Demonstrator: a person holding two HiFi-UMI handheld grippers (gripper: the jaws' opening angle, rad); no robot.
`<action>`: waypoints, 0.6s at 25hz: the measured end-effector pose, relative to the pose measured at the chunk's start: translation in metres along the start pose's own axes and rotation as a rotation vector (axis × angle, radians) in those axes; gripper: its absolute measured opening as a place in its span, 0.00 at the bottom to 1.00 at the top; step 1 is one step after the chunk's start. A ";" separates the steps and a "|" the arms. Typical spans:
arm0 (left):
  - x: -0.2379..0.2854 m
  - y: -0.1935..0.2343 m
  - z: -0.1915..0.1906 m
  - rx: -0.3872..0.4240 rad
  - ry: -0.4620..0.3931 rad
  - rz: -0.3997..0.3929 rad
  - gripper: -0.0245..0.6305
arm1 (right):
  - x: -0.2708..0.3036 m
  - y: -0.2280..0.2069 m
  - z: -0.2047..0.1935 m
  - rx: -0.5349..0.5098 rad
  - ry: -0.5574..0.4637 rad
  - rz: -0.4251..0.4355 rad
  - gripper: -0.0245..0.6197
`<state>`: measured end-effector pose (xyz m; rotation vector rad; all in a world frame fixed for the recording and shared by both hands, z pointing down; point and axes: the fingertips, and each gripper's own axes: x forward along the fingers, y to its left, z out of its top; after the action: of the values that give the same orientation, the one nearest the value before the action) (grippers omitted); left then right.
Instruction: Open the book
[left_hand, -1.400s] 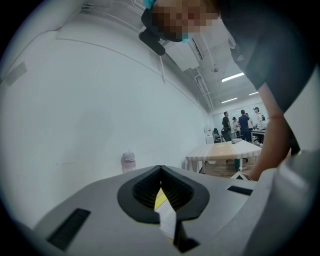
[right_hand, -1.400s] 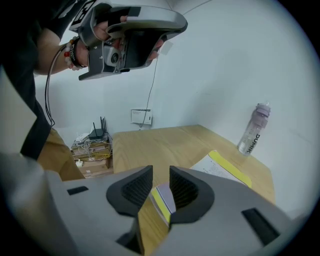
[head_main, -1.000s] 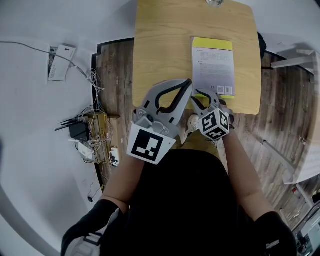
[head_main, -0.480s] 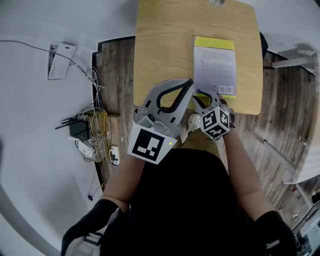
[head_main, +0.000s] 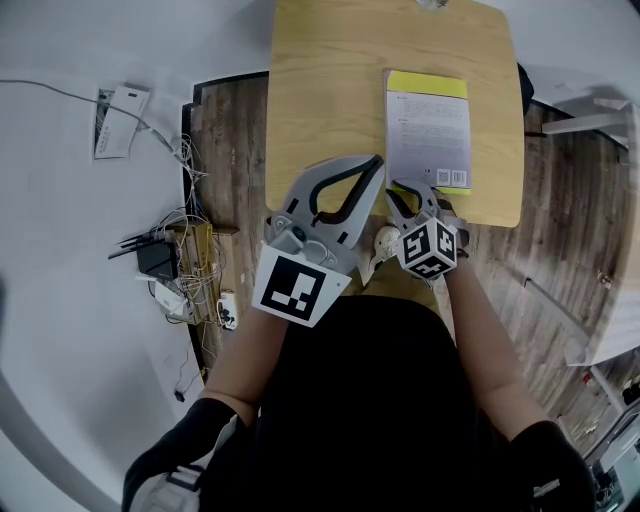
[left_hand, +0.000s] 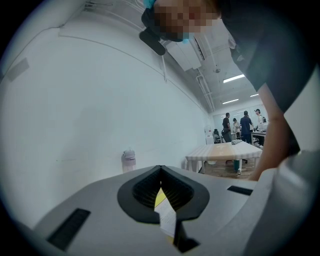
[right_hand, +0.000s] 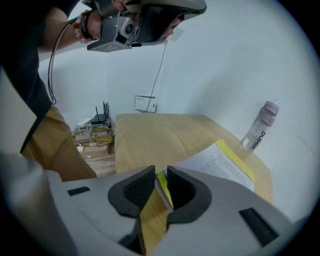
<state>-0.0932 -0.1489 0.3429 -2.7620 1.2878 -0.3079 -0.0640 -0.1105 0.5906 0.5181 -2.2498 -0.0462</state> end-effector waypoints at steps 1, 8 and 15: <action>0.000 0.000 -0.001 -0.002 0.001 0.000 0.04 | -0.001 0.000 0.000 -0.005 0.000 -0.006 0.17; -0.002 -0.002 0.000 -0.003 -0.004 -0.003 0.04 | -0.008 -0.005 0.000 -0.013 -0.007 -0.058 0.17; -0.004 -0.001 0.000 -0.004 -0.007 0.000 0.04 | -0.011 -0.008 -0.009 -0.039 0.017 -0.109 0.17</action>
<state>-0.0949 -0.1456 0.3426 -2.7640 1.2878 -0.2961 -0.0484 -0.1131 0.5874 0.6177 -2.1980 -0.1399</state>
